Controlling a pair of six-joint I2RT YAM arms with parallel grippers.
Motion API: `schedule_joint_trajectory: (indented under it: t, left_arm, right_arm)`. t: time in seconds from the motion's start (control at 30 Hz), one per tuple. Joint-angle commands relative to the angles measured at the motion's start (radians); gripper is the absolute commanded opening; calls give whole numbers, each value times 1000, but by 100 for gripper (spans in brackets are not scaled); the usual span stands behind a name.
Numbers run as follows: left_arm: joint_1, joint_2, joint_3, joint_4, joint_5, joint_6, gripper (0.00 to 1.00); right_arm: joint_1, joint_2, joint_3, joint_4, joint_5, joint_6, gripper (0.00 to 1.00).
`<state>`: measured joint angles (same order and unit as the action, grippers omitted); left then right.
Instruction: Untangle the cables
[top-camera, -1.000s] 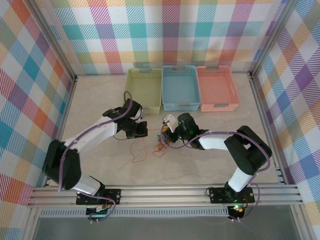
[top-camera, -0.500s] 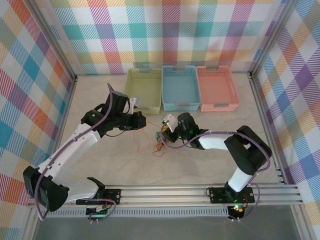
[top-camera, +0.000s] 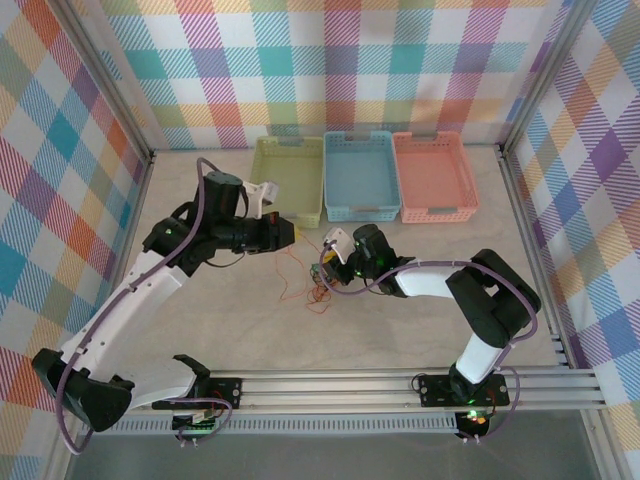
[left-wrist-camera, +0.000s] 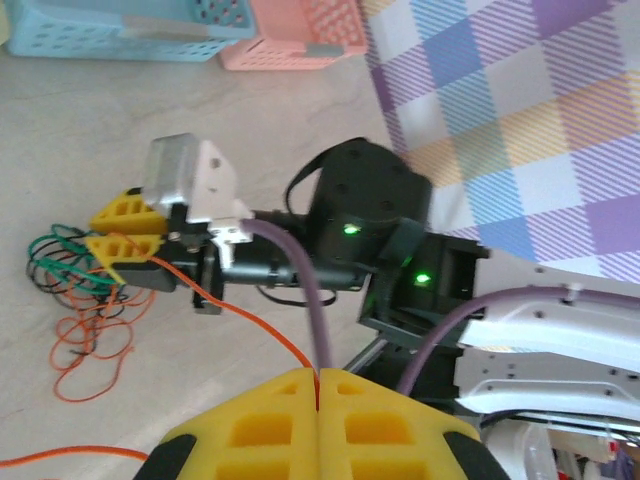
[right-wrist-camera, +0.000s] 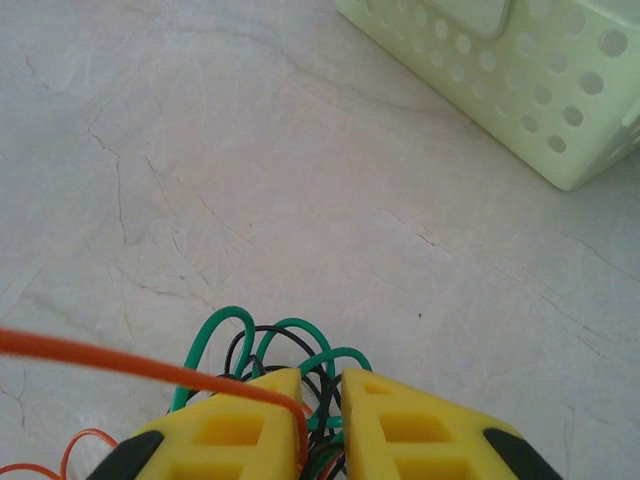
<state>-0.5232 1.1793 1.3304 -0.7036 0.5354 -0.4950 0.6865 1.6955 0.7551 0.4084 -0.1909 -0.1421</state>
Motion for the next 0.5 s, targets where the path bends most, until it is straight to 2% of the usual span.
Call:
schedule_joint_trajectory:
  t: [0.0, 0.47]
  left_arm:
    - [-4, -47, 87, 12, 46, -17, 0]
    - [76, -27, 362, -107, 19, 4, 0]
  right_arm:
    - [-5, 22, 22, -36, 11, -1, 19]
    - [-5, 32, 37, -60, 14, 0, 19]
